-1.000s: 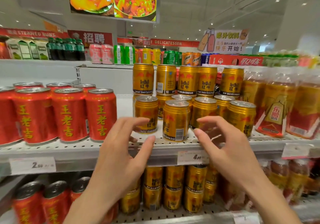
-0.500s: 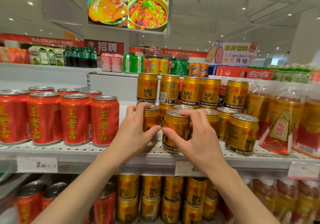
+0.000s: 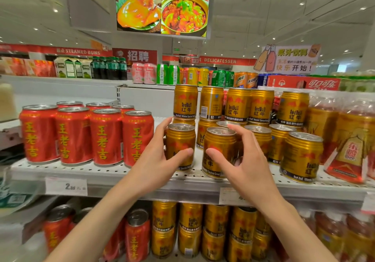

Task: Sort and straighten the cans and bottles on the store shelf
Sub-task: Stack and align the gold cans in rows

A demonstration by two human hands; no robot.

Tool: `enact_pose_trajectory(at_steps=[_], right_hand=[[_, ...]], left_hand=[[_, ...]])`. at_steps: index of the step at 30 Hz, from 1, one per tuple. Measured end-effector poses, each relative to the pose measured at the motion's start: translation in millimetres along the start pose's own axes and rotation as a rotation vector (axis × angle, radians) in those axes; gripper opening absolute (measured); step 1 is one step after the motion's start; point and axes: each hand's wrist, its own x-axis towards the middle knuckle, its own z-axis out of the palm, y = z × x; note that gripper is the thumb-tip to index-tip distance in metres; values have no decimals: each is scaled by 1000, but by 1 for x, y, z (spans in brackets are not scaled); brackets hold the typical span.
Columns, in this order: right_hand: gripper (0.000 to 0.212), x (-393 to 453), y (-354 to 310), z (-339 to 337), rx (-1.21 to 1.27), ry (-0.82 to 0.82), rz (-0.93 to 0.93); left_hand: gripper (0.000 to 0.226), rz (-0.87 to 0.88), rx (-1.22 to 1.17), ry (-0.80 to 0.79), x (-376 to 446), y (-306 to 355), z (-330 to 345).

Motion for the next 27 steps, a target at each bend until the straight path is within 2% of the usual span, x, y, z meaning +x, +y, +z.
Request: enact_pose_trajectory(at_steps=[8, 11, 17, 22, 27], right_hand=[[62, 21, -23, -16, 223, 42, 33], [61, 46, -38, -21, 279, 50, 3], [61, 84, -59, -1, 320, -34, -48], [66, 88, -60, 26, 313, -182, -34], [63, 87, -59, 27, 355, -209, -29]], left_hand=[[83, -8, -63, 9, 0, -5, 0], [90, -5, -93, 10, 0, -5, 0], [102, 17, -121, 39, -2, -2, 0], [91, 23, -159, 62, -4, 0, 1], [77, 39, -160, 63, -2, 2, 2]])
